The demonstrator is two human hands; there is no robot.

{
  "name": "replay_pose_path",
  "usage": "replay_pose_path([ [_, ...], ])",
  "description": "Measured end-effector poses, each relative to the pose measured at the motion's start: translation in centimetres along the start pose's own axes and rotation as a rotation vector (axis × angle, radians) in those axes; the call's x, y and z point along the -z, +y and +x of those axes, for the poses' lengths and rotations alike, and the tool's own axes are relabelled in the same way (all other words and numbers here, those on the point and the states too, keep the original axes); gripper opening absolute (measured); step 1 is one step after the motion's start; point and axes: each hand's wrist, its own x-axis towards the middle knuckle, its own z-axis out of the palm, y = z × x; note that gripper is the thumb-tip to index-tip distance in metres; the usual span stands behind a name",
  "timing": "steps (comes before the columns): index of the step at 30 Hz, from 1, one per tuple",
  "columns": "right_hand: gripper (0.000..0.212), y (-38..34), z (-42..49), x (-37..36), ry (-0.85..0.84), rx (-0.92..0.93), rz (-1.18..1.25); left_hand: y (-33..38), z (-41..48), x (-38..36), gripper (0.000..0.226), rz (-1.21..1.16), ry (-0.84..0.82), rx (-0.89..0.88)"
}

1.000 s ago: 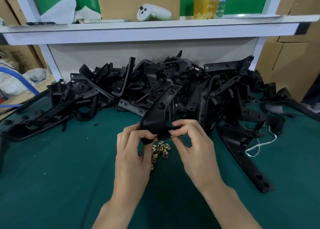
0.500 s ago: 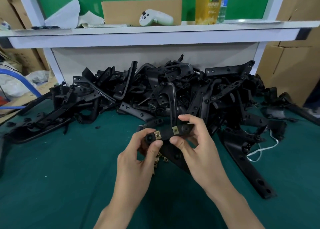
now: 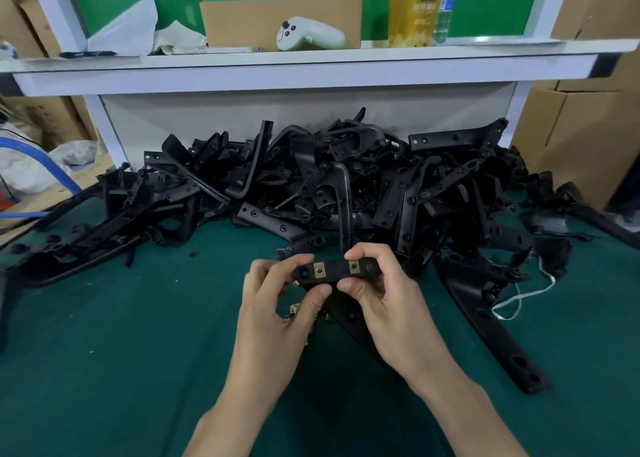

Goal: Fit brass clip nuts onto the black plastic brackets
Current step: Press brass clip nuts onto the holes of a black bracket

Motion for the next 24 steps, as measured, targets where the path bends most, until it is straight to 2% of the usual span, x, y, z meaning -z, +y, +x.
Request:
replay_pose_path([
  [14,0.026,0.47,-0.03,-0.27,-0.017,-0.024,-0.054,-0.35,-0.24,0.09,0.017,0.084,-0.025,-0.07],
  [19,0.027,0.36,0.16,-0.25,-0.011,-0.036,-0.027,-0.34,-0.3,0.0,0.028,0.076,-0.008,-0.074],
  [24,0.024,0.06,0.07,-0.59,0.006,-0.027,-0.01,-0.43,-0.56,-0.16,0.023,0.03,0.0,-0.016],
])
